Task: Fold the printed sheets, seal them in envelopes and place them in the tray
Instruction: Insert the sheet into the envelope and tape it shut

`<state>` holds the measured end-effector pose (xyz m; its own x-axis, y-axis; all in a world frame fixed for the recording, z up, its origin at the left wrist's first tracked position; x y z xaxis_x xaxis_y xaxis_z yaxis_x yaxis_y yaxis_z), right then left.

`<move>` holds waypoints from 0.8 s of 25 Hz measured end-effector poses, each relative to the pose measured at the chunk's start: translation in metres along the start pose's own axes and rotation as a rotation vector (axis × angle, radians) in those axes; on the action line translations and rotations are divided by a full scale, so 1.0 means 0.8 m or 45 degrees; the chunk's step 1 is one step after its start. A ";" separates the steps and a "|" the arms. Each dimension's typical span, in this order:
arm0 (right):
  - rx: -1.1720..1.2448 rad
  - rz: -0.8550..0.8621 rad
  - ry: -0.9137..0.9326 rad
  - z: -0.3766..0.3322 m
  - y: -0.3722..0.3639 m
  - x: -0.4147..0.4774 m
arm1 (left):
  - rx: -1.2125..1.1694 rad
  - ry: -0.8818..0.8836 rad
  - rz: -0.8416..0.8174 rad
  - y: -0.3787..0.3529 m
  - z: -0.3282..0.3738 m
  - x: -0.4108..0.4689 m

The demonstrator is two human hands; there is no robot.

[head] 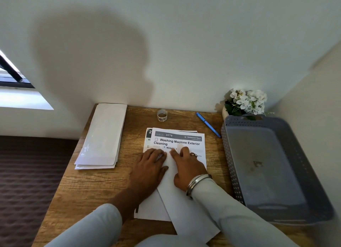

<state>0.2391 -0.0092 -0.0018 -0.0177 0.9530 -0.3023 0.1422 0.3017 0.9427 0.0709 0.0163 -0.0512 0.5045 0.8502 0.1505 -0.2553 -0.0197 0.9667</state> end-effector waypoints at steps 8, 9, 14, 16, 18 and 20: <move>-0.076 0.095 0.059 0.003 -0.014 -0.026 | 0.100 0.018 -0.037 0.001 0.005 0.000; -0.056 0.080 0.045 0.003 -0.016 -0.027 | 0.104 0.035 -0.057 0.002 0.007 0.000; 0.039 0.049 -0.049 -0.007 -0.011 -0.035 | -0.043 0.280 -0.292 0.035 -0.003 0.014; 0.109 0.020 -0.093 -0.010 -0.009 -0.038 | -0.208 0.356 -0.375 0.049 -0.009 0.021; 0.215 0.001 -0.139 -0.009 -0.006 -0.038 | -0.408 0.405 -0.443 0.054 -0.017 0.027; 0.394 0.008 -0.218 -0.005 -0.005 -0.039 | -0.604 0.396 -0.534 0.056 -0.030 0.029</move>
<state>0.2350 -0.0402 0.0048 0.1469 0.9288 -0.3403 0.4356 0.2482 0.8653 0.0513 0.0474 -0.0096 0.3978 0.8481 -0.3500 -0.4588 0.5143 0.7246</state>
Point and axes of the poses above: each hand's wrist, its own x-axis towards the middle knuckle, its own y-axis out of the back of the hand, z = x × y, the point moved 1 cm from there along x, towards the middle knuckle, and after that the axes turned 4 degrees about -x, right-handed, at the moved point
